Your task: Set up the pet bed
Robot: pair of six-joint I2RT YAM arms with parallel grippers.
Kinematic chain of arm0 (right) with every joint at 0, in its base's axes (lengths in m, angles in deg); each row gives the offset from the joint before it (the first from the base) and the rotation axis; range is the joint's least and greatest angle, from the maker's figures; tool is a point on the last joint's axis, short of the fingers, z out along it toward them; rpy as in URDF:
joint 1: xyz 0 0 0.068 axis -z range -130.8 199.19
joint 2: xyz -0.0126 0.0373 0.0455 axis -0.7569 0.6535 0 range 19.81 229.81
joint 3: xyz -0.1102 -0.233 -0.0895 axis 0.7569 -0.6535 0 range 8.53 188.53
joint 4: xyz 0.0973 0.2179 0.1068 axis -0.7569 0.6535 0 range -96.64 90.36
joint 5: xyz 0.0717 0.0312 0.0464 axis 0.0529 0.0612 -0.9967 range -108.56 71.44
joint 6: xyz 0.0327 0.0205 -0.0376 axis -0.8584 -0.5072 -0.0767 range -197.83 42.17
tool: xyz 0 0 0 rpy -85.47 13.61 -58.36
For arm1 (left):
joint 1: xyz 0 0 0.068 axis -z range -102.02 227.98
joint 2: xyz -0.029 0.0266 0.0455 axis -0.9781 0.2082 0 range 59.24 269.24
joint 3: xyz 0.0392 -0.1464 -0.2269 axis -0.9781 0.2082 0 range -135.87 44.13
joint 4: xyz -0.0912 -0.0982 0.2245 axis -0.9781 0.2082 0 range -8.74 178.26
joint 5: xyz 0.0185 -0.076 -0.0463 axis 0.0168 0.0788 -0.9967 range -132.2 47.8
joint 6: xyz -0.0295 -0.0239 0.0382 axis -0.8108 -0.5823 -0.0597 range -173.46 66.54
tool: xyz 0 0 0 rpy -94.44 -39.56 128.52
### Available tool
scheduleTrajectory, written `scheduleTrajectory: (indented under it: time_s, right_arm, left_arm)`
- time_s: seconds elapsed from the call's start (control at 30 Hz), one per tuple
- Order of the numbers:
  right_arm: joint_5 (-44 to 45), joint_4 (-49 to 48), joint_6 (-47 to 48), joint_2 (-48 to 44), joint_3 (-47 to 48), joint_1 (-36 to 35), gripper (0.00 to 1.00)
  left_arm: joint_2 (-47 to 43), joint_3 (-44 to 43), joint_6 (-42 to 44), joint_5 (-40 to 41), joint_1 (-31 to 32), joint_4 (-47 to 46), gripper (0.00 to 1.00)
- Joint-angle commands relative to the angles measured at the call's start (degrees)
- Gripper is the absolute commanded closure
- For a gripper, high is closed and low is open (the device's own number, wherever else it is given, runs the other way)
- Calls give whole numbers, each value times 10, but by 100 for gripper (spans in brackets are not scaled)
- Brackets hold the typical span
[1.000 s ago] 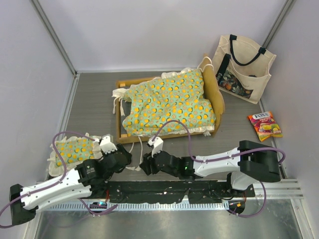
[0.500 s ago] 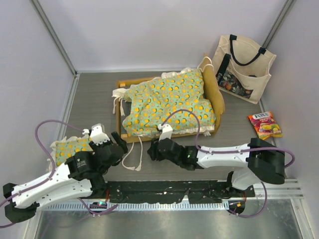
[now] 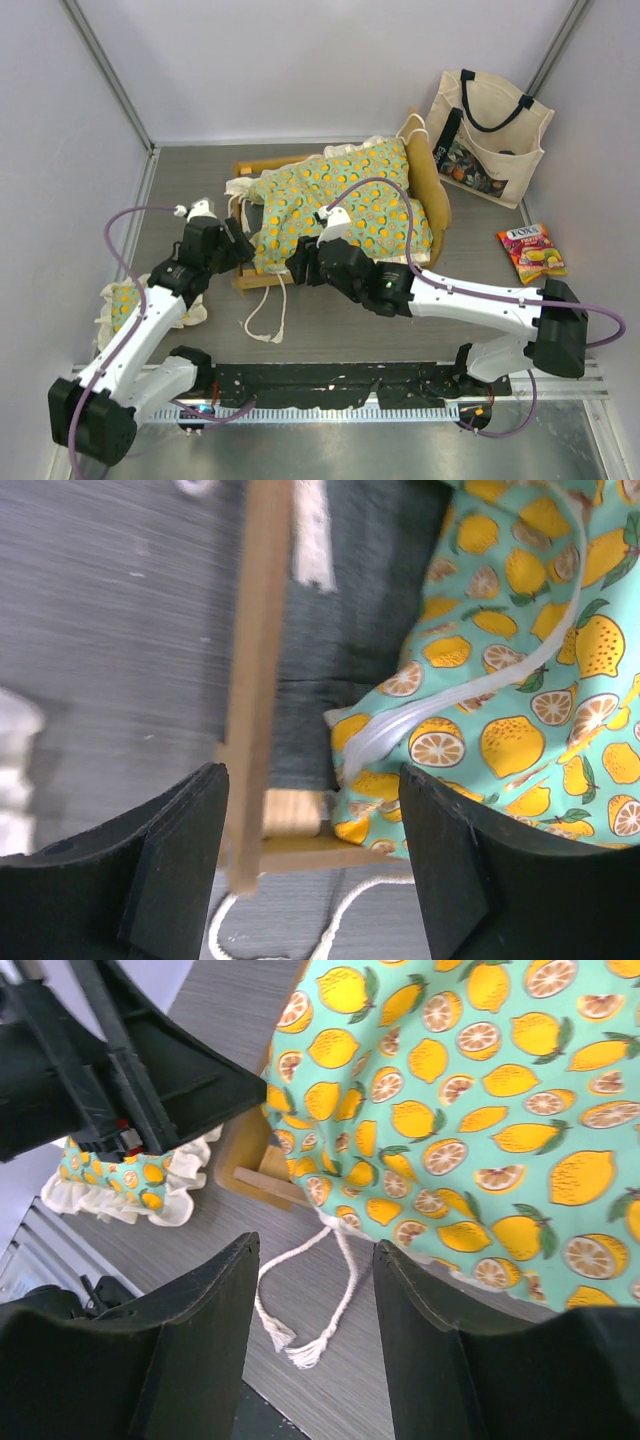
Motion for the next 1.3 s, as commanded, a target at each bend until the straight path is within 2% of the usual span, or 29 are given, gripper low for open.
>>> scheduleTrajectory:
  time_s: [0.0, 0.13, 0.27, 0.43, 0.6, 1.07, 1.1, 1.2, 1.23, 1.27]
  right_arm:
    - [31, 31, 9, -31, 9, 14, 45]
    - [31, 35, 8, -45, 6, 24, 46]
    - [24, 41, 10, -46, 8, 32, 46]
    - [17, 42, 9, -46, 8, 34, 45]
    - [2, 39, 7, -34, 15, 36, 45]
    - [-7, 35, 4, -24, 19, 37, 45]
    - [-7, 35, 4, -22, 18, 37, 45]
    - [-15, 34, 4, -13, 19, 43, 45]
    - [-19, 34, 5, -7, 20, 44, 45]
    - [-20, 34, 3, -5, 20, 48, 45]
  left_arm:
    - [68, -13, 71, -231, -32, -147, 28]
    - [87, 8, 67, -260, -33, -193, 28]
    - [90, 22, 64, -252, -33, -205, 28]
    - [14, 55, 66, -247, -34, -209, 27]
    - [-7, 74, 83, -243, -34, -177, 23]
    - [83, 84, 77, -269, -33, -252, 28]
    - [98, 85, 76, -272, -32, -257, 29]
    - [118, 97, 64, -291, -32, -288, 40]
    - [120, 99, 62, -292, -31, -300, 52]
    - [121, 102, 60, -293, -31, -301, 58]
